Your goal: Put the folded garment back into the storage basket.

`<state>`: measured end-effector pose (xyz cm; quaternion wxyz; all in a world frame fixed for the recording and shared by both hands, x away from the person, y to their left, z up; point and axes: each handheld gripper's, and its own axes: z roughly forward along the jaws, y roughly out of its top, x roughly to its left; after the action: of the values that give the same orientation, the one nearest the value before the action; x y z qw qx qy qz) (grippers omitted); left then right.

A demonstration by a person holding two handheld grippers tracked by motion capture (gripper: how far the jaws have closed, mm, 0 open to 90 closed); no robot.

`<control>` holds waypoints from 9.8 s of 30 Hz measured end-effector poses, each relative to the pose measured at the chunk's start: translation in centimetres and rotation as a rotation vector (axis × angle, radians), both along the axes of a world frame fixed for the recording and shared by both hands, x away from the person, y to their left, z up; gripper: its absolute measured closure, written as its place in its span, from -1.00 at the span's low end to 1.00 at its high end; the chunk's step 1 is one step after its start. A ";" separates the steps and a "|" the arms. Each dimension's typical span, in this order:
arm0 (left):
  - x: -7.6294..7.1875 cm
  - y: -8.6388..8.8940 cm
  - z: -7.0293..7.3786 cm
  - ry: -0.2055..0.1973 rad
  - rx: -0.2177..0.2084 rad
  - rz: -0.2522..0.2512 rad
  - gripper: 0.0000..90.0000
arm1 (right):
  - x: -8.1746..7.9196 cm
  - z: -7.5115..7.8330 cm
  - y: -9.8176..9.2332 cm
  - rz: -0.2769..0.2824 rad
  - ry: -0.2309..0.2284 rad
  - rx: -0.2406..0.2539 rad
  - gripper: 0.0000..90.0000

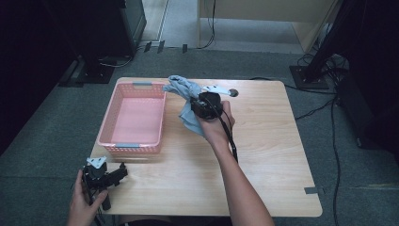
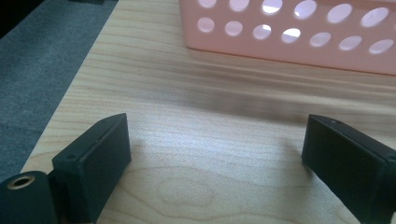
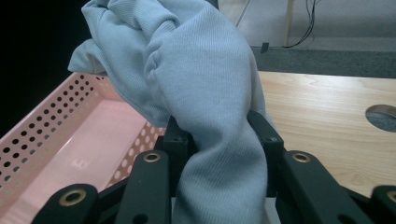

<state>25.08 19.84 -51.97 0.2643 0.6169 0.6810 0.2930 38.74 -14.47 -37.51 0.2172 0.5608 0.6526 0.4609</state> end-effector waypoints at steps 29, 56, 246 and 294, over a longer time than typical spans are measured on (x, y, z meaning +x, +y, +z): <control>0.0 0.0 0.0 -0.004 -0.003 -0.006 -0.82 | 0.8 0.9 6.2 0.088 0.006 0.036 0.50; -0.1 -0.1 0.0 -0.003 0.000 -0.017 -0.82 | 1.7 1.3 11.4 0.137 0.029 0.080 0.50; -0.1 -0.3 0.0 -0.003 -0.002 -0.022 -0.82 | -1.1 -7.3 3.0 0.139 0.060 0.065 -1.00; -0.1 -0.3 0.0 -0.004 -0.002 -0.022 -0.82 | -2.8 -10.9 -2.7 0.038 0.083 0.015 -1.00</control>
<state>24.99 19.56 -51.99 0.2694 0.6234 0.6740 0.2906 35.93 -17.16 -48.45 0.1769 0.5686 0.6680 0.4462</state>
